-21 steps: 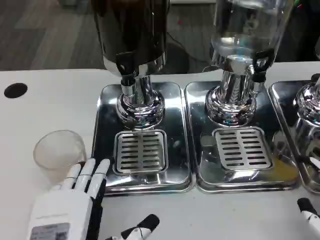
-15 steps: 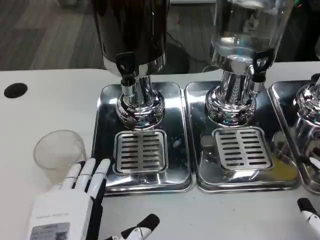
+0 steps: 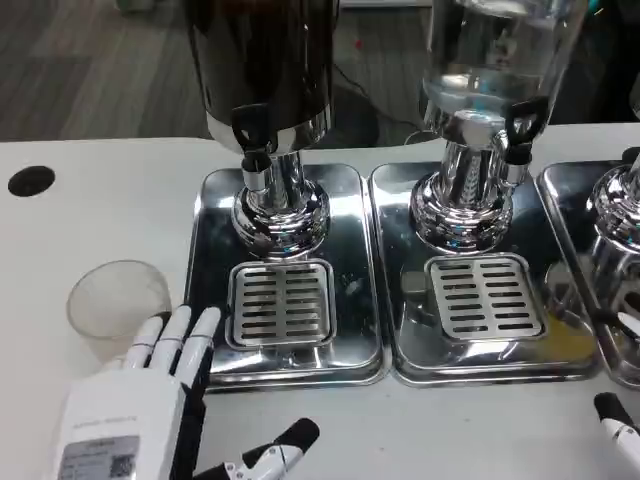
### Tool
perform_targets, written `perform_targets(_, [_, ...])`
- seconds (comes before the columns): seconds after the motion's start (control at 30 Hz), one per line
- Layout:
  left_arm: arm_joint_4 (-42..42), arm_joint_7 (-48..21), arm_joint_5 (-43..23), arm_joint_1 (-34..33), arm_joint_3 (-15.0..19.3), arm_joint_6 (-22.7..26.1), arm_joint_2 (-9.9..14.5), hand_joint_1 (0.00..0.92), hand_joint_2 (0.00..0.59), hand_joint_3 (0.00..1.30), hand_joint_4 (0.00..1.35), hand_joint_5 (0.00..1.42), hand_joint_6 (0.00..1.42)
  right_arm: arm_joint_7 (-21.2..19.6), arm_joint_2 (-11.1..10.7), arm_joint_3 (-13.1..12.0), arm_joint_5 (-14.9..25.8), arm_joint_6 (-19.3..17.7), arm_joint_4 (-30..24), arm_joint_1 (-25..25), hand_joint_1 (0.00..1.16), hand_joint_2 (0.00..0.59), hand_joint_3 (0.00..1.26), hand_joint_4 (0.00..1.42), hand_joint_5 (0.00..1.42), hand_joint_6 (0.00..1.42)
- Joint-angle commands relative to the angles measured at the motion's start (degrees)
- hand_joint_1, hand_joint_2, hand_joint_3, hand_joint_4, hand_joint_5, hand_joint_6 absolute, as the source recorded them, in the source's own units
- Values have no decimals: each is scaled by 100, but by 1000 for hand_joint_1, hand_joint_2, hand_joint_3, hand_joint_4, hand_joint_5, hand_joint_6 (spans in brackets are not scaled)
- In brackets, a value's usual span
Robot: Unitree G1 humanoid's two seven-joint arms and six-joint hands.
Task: Grasp the cup under the faucet to collect the drink, then remove the cup.
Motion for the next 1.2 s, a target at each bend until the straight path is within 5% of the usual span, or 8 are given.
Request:
perform_targets(0.03, [55, -30, -63, -12, 6, -3, 35, 0, 99, 144, 0, 103, 339, -18, 55, -10, 88, 2, -77, -18, 423, 412, 148, 12, 2, 0])
perform_targets(0.83, [-529, -112, -297, 169, 392, 1, 27, 0, 98, 166, 114, 196, 414, -25, 176, -29, 128, 19, -58, 32, 424, 412, 149, 33, 2, 0])
perform_targets(1.2, [-983, -1013, -663, 96, 1602, 644, -186, 0, 81, 142, 89, 205, 438, 9, 148, -1, 124, -43, -26, 17, 424, 412, 149, 33, 2, 0])
